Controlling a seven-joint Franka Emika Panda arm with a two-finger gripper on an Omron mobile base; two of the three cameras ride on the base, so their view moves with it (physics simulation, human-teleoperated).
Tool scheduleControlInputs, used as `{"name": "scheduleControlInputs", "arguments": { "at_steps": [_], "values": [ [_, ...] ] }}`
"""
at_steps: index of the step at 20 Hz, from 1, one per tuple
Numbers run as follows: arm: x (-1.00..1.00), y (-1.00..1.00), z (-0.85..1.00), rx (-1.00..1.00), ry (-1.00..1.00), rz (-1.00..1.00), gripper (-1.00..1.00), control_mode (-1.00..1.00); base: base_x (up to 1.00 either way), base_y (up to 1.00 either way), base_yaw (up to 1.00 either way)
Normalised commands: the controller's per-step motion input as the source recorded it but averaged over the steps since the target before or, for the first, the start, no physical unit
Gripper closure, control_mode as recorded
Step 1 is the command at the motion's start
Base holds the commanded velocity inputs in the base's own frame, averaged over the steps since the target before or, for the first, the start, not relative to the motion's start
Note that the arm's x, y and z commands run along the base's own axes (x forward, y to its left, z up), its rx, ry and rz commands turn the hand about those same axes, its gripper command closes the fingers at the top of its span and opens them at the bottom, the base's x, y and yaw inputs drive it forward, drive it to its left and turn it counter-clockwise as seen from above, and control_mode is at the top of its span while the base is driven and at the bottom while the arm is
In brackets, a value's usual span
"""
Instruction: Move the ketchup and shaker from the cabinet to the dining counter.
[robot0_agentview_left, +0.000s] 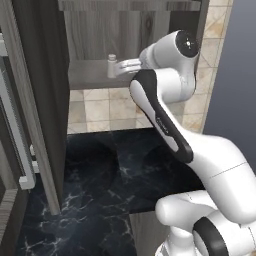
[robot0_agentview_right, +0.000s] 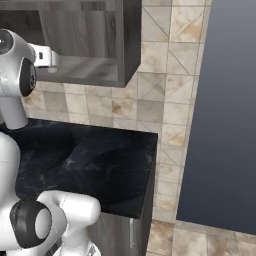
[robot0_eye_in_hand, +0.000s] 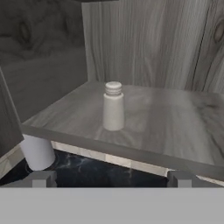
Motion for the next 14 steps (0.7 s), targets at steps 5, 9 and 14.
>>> {"name": "scheduleControlInputs", "arguments": {
  "at_steps": [5,9,14],
  "values": [
    [0.17,0.12,0.0,0.0,0.0,0.0,-1.0,-1.0,0.0,0.0,0.0],
    [0.15,0.05,-0.07,0.0,0.0,0.0,-1.0,-1.0,0.0,0.0,0.0],
    [0.14,0.02,-0.13,0.0,-0.01,0.0,-1.0,-1.0,0.0,0.0,0.0]
  ]
}}
